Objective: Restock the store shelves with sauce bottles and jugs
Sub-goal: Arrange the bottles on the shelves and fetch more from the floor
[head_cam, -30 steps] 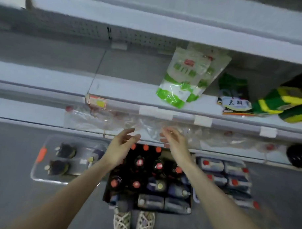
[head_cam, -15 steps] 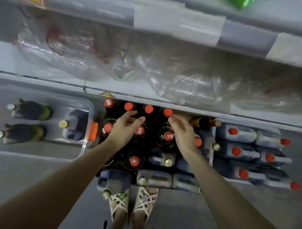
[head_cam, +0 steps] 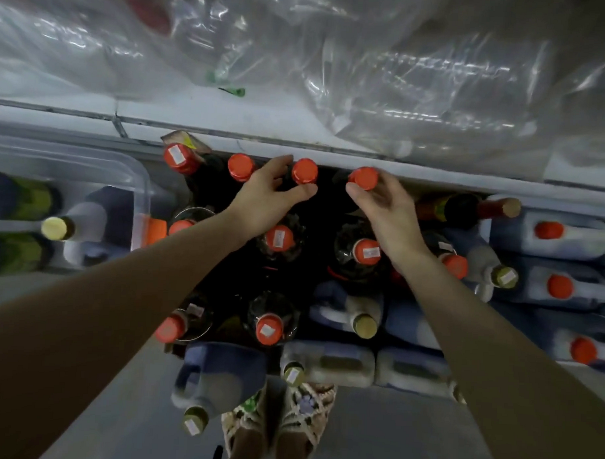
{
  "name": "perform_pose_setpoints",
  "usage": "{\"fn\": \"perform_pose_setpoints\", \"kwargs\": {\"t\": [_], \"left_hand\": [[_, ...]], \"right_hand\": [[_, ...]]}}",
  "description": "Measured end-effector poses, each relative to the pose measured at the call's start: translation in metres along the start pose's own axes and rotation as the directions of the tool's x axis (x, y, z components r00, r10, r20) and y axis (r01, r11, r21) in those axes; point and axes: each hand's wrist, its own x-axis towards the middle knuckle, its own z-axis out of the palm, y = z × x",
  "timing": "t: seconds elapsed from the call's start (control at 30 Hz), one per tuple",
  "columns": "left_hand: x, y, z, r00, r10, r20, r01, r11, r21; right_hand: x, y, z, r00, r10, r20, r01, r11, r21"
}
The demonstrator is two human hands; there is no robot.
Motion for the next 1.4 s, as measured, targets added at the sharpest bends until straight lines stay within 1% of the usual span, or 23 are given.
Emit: {"fn": "perform_pose_setpoints", "kwargs": {"t": [0.1, 0.33, 0.43, 0.53, 0.67, 0.8, 0.9, 1.0, 1.2, 1.3, 1.4], "left_hand": [[0.010, -0.003, 0.002, 0.996, 0.078, 0.036, -0.080, 0.995, 0.060], [0.024, -0.006, 0.002, 0.983, 0.151, 0.101, -0.167, 0.971, 0.169], [0.025, -0.010, 0.003, 0.974, 0.203, 0.100, -0.220, 0.955, 0.200], [0.022, -0.008, 0.002, 0.972, 0.219, 0.084, -0.233, 0.944, 0.232], [0.008, 0.009, -0.002, 0.962, 0.262, 0.069, -0.271, 0.941, 0.201], [-0.026, 0.040, -0.010, 0.954, 0.294, 0.055, -0.299, 0.938, 0.176], [-0.061, 0.072, -0.016, 0.937, 0.349, 0.009, -0.347, 0.928, 0.135], [-0.099, 0.119, -0.025, 0.910, 0.414, -0.014, -0.410, 0.906, 0.111], [-0.203, 0.242, -0.050, 0.850, 0.526, -0.034, -0.520, 0.847, 0.109], [-0.266, 0.317, -0.066, 0.794, 0.600, -0.095, -0.584, 0.797, 0.153], [-0.335, 0.389, -0.082, 0.724, 0.674, -0.147, -0.652, 0.738, 0.174]], "right_hand": [[0.011, 0.002, 0.002, 0.998, -0.021, 0.052, 0.022, 1.000, -0.012], [0.020, 0.011, 0.002, 0.988, -0.057, 0.140, 0.063, 0.997, -0.039], [0.021, 0.011, 0.002, 0.987, -0.090, 0.131, 0.101, 0.991, -0.085], [0.019, 0.009, 0.002, 0.986, -0.126, 0.113, 0.141, 0.981, -0.135], [0.007, -0.010, -0.005, 0.984, -0.165, 0.060, 0.172, 0.977, -0.123], [-0.022, -0.045, -0.017, 0.978, -0.196, 0.065, 0.203, 0.970, -0.131], [-0.052, -0.084, -0.030, 0.973, -0.225, 0.052, 0.230, 0.968, -0.100], [-0.082, -0.134, -0.044, 0.956, -0.290, 0.036, 0.292, 0.952, -0.094], [-0.163, -0.266, -0.082, 0.899, -0.439, 0.000, 0.434, 0.890, -0.137], [-0.210, -0.348, -0.105, 0.866, -0.500, 0.015, 0.498, 0.858, -0.124], [-0.262, -0.433, -0.128, 0.806, -0.591, 0.012, 0.588, 0.799, -0.129]]}}
